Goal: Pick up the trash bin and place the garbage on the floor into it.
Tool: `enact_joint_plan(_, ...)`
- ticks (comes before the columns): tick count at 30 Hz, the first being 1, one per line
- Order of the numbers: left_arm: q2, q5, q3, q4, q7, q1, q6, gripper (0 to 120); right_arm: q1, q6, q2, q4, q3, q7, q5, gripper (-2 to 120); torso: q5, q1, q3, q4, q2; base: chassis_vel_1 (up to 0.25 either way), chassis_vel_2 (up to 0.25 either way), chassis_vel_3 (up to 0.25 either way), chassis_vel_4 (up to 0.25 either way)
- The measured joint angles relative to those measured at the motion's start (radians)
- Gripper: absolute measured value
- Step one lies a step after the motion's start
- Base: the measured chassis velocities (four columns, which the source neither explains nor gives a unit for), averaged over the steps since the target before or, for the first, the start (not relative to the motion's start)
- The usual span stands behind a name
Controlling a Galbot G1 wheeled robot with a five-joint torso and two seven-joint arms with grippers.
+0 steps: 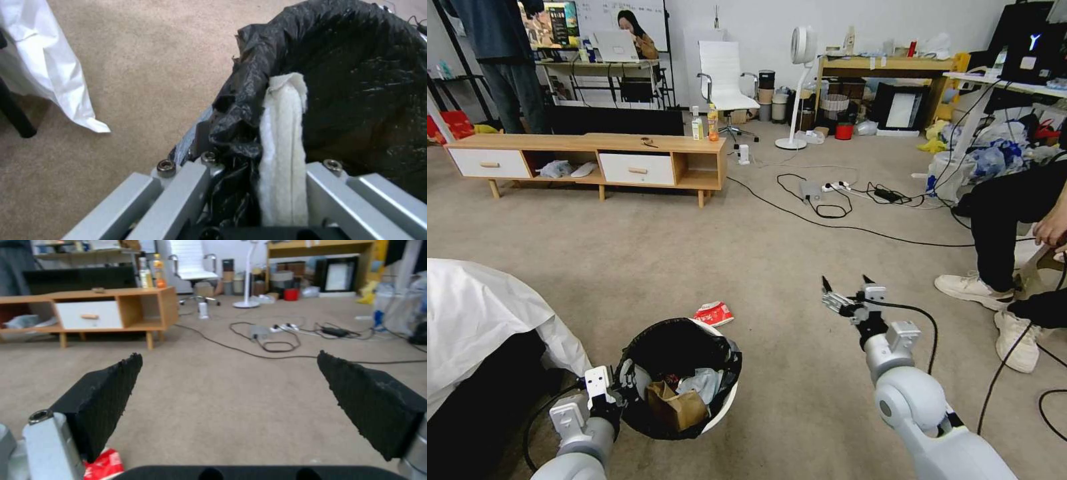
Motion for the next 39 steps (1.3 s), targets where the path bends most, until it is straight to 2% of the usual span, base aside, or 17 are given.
enact_joint_plan(16, -0.008, 0.012, 0.009, 0.001, -0.007, 0.001, 0.006, 6, -0.061, 0.022, 0.038, -0.004, 0.041, -0.008, -0.037, 100, 0.0000, 0.000, 0.000, 0.0001, 0.000, -0.027, -0.025, -0.022, -0.024)
enact_joint_plan(28, -0.011, 0.011, 0.006, 0.000, -0.009, 0.001, 0.004, 6, -0.063, 0.029, 0.069, -0.014, 0.031, 0.006, -0.072, 100, 0.0000, 0.000, 0.000, 0.0001, 0.000, -0.086, -0.102, -0.094, -0.088)
enact_joint_plan(33, -0.012, 0.010, 0.006, 0.000, -0.009, -0.002, 0.004, 6, -0.064, 0.036, 0.069, -0.020, 0.031, 0.024, -0.083, 100, -0.0001, 0.000, 0.000, -0.0007, 0.000, -0.103, -0.113, -0.100, -0.112)
enact_joint_plan(39, -0.017, 0.010, 0.008, 0.004, -0.009, -0.004, 0.003, 6, -0.067, 0.040, 0.070, -0.027, 0.031, 0.034, -0.106, 100, -0.0001, 0.000, 0.000, 0.0002, 0.000, -0.037, -0.027, -0.014, -0.026)
